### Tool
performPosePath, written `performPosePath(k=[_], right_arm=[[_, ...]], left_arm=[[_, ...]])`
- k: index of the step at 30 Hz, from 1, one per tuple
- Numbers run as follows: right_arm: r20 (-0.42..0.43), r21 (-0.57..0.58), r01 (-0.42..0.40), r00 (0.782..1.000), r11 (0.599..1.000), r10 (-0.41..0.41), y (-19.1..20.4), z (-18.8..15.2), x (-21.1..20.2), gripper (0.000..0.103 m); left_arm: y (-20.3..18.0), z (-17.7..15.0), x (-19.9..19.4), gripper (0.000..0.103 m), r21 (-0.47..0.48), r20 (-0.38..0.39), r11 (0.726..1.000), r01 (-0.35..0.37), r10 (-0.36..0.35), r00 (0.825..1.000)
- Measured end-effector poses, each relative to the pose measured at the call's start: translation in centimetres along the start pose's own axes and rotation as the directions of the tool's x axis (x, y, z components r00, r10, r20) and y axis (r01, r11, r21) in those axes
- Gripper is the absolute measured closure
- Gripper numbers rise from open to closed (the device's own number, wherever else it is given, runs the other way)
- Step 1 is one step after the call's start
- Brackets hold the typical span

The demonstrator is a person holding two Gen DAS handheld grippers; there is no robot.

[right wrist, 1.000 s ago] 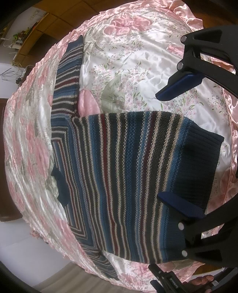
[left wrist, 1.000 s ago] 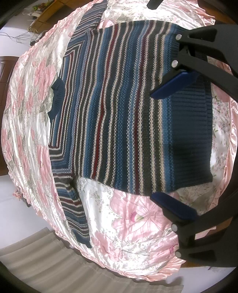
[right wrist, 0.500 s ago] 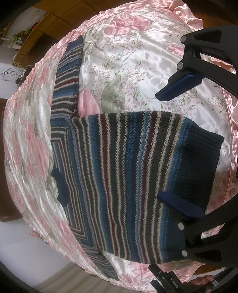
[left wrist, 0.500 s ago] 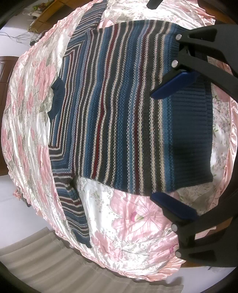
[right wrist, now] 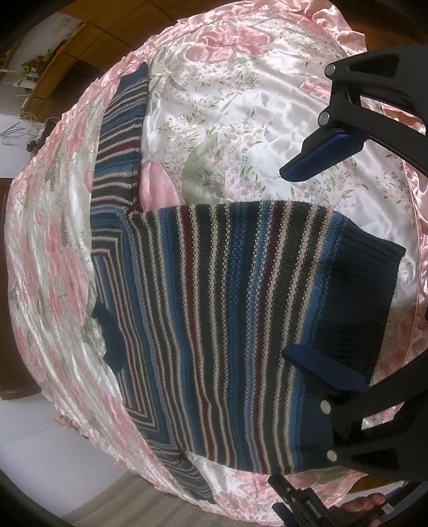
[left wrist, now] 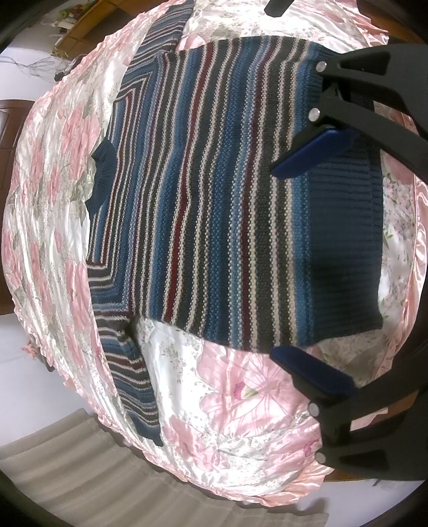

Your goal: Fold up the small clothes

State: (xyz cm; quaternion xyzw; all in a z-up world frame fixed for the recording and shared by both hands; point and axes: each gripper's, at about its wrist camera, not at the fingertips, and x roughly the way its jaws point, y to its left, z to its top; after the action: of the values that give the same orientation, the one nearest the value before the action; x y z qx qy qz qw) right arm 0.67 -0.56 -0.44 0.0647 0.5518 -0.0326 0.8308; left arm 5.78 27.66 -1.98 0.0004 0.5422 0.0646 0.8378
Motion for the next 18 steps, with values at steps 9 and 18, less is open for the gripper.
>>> performPosePath(k=[9,18], right_arm=[[0.031,0.108,0.079,0.996,0.991,-0.083,-12.0,8.3,1.0,0.003],[0.015,0.114,0.136,0.99,0.984,-0.138,-26.0,17.9,6.4,0.003]], left_arm=[[-5.4,6.3,1.1,0.002,0.0,0.046,1.0,0.003,-0.003,0.999],[-19.5,14.1,4.0,0.002,0.092,0.069,0.994,0.06,-0.067,0.995]])
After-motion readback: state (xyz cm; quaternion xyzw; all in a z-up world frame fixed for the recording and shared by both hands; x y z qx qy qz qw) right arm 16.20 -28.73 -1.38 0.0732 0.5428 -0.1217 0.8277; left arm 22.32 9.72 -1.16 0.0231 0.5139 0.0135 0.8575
